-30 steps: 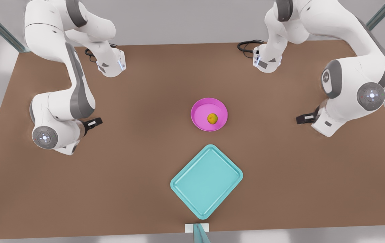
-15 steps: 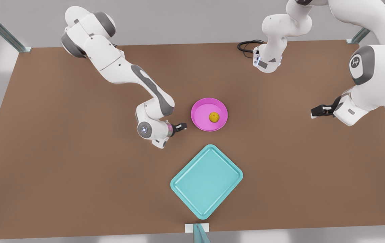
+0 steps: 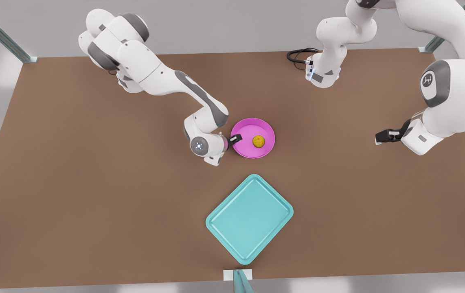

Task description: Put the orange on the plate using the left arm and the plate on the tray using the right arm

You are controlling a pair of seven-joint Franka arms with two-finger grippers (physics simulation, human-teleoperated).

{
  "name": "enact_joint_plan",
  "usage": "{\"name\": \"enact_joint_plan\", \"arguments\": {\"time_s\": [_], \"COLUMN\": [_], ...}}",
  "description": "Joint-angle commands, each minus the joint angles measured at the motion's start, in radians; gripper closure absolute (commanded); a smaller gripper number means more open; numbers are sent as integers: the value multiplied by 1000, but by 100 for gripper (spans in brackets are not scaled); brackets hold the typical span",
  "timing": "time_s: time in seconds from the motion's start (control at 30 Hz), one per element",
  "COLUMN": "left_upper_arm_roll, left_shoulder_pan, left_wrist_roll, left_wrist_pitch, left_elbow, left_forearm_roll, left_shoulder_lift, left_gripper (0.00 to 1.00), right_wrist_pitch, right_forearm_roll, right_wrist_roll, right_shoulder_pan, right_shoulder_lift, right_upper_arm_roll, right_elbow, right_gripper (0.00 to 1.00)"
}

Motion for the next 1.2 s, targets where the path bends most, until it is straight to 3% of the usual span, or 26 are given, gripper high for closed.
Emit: {"name": "enact_joint_plan", "arguments": {"time_s": [0.0,0.4,0.43,0.47,0.5,0.7,0.8,1.0,1.17], "left_upper_arm_roll": [0,3,3,3,3,3,3,3,3], "left_shoulder_pan": [0,0,0,0,0,2,2,2,2], "left_wrist_roll": [11,17,17,17,17,17,17,15,17], "left_wrist_pitch": [0,-7,-7,-6,-6,-4,-4,-6,-7], "left_elbow": [1,1,1,1,1,-1,-4,-4,-3], "left_forearm_roll": [1,1,1,1,1,-2,-2,-2,-2], "left_shoulder_lift": [-1,8,10,8,8,10,11,10,10], "left_gripper": [0,0,0,0,0,0,0,0,0], "right_wrist_pitch": [-9,10,10,10,10,1,1,2,-176], "right_forearm_roll": [-10,-14,-19,-20,-22,-22,-22,-16,-11], "right_wrist_roll": [47,45,44,44,44,24,22,-2,16], "right_shoulder_pan": [14,16,16,16,16,19,19,19,-13], "right_shoulder_lift": [12,58,58,58,61,75,74,63,66], "right_upper_arm_roll": [-1,2,1,2,2,1,2,7,4], "right_elbow": [2,17,17,17,17,48,51,55,209], "right_gripper": [0,0,4,22,29,49,70,79,79]}}
